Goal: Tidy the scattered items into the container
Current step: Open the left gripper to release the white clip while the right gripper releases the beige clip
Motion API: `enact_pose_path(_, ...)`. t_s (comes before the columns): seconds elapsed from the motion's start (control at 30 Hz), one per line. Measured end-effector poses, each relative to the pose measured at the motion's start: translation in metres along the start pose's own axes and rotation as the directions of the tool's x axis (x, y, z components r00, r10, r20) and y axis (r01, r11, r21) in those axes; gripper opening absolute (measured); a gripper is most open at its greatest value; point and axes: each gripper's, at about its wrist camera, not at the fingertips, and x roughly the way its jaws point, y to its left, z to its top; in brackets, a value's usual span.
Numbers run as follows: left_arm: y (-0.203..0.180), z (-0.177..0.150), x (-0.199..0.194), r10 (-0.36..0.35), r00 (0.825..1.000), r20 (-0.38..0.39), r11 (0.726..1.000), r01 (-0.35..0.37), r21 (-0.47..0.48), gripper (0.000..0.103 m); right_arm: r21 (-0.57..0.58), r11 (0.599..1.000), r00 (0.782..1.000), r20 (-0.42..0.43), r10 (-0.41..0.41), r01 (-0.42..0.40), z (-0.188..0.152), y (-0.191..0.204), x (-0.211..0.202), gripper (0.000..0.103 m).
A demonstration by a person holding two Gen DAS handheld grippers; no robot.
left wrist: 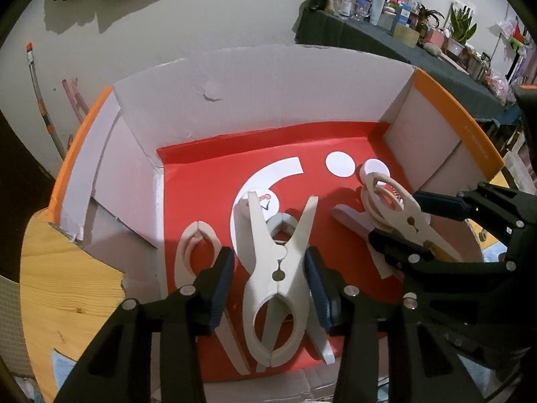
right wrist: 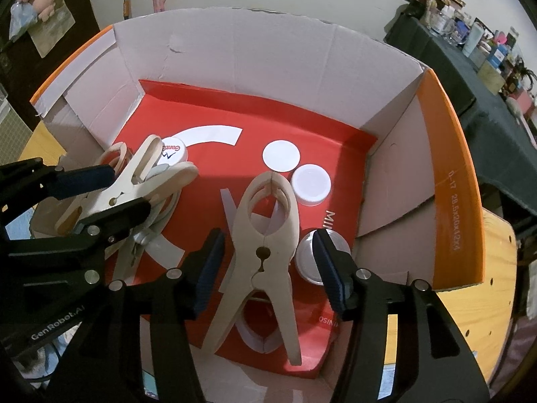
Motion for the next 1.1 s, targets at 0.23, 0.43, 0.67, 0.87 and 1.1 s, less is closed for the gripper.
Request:
enact_pose_path(0.23, 0.002, 0.000, -0.008, 0.025, 0.999, 0.032, 1.000, -0.025, -0.003, 0.055, 0.008, 1.000, 1.000, 0.016, 0.008, -0.008, 0.000, -0.002, -0.004, 0.056)
enact_pose_path(0.43, 0.001, 0.000, -0.019, 0.055, 0.996, 0.066, 0.998, -0.055, 0.002, 0.061, 0.012, 1.000, 1.000, 0.021, 0.014, -0.015, -0.001, -0.001, -0.008, 0.059)
enact_pose_path(0.67, 0.003, -0.001, -0.027, 0.060, 0.994, 0.091, 0.998, -0.060, -0.007, 0.067, 0.026, 0.999, 0.998, 0.054, -0.039, 0.038, 0.001, -0.007, -0.017, 0.081)
enact_pose_path(0.87, 0.002, -0.002, -0.032, 0.070, 0.992, 0.103, 0.998, -0.070, -0.007, 0.068, 0.027, 0.999, 0.997, 0.067, -0.037, 0.036, 0.001, -0.009, -0.022, 0.081)
enact_pose_path(1.1, 0.003, -0.002, -0.038, 0.079, 0.990, 0.120, 0.997, -0.078, -0.017, 0.076, 0.040, 0.999, 0.996, 0.081, -0.036, 0.033, 0.000, -0.007, -0.024, 0.081)
